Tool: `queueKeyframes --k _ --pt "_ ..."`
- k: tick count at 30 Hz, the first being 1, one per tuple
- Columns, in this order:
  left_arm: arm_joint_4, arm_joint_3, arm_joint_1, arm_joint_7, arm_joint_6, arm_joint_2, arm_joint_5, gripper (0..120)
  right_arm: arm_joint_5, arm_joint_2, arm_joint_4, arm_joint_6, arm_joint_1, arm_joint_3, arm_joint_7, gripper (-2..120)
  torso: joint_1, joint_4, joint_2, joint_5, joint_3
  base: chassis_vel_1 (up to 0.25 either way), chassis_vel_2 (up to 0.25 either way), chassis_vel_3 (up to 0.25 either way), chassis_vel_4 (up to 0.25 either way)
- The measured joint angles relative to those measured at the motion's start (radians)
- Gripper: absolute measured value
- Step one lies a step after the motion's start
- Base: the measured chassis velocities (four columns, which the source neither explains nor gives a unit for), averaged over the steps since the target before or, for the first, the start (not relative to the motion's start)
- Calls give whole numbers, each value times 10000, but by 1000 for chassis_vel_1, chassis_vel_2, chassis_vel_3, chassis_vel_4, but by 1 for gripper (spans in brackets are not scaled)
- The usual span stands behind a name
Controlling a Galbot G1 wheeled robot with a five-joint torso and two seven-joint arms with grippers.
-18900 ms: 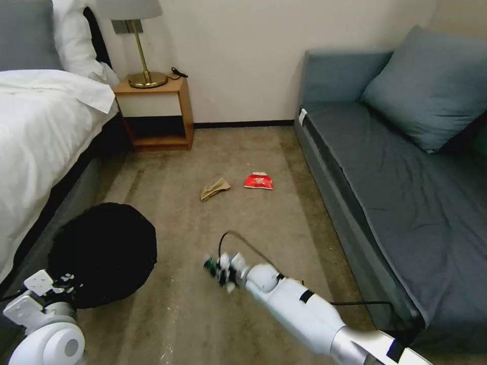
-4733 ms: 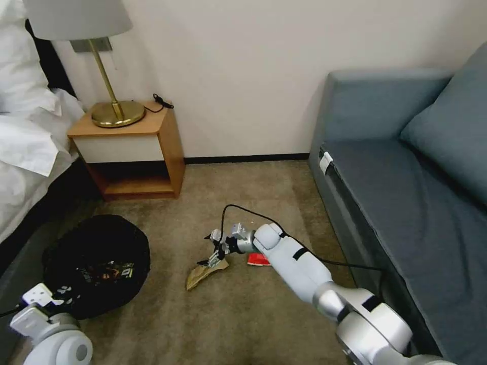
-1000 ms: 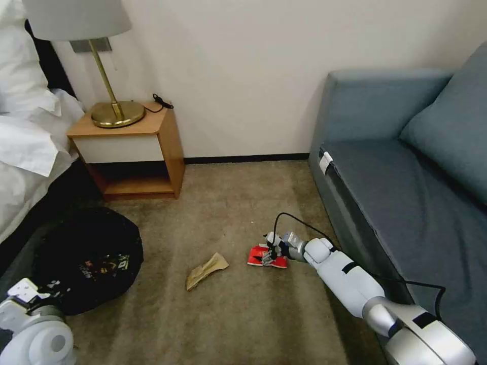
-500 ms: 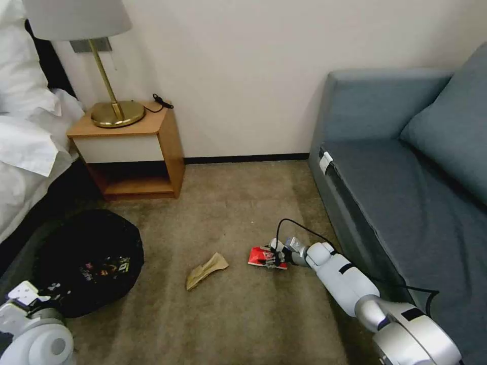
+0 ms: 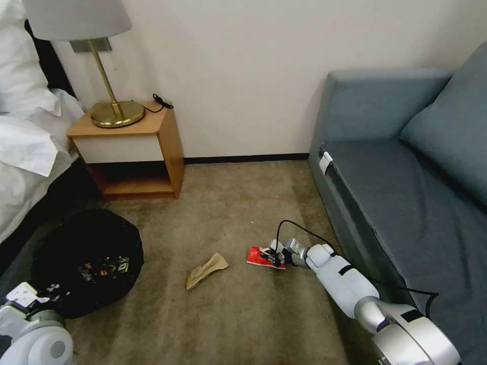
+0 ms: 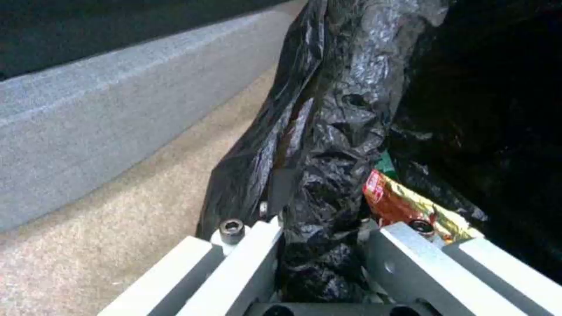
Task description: Pick up the trash bin, then pick up the garbage on the floor and place it into the trash bin.
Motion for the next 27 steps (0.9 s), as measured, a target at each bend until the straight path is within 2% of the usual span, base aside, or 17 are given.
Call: queueKeyframes --k 7,10,13,14,15,19,20,24,27 --pt "-45 -10 38 0 0 0 6 0 210 12 280 11 123 23 0 0 1 -1 0 -1 0 0 0 0 0" --pt "-62 -14 74 0 -3 -4 10 0 651 0 831 -18 126 -150 18 0 0 -2 1 0 0 0 0 0 0" --pt "-73 -14 100 0 -11 -19 16 0 1277 -2 1483 -73 144 -415 113 0 1 -1 0 -1 0 0 0 0 0" --pt "-109 -15 118 1 -11 -28 17 0 1906 -3 2148 -181 169 -739 261 0 0 -1 0 -1 0 0 0 0 0" --pt "-109 -15 118 1 -11 -28 17 0 1906 -3 2148 -181 169 -739 261 0 0 -1 0 -1 0 0 0 0 0" --pt "-118 -14 125 4 -12 -32 50 0 3469 87 3827 -573 282 -1648 779 0 0 0 0 -2 0 0 0 0 0" --pt "-118 -14 125 4 -12 -32 50 0 3469 87 3827 -573 282 -1648 779 0 0 0 0 -2 0 0 0 0 0" --pt "-142 0 122 4 -4 -31 98 0 4952 245 5196 -798 488 -2850 2026 0 0 1 0 -2 0 0 0 0 0" --pt "-141 14 117 4 8 6 144 0 5539 382 5796 -945 573 -3249 2321 0 0 1 0 -3 0 0 0 0 0"
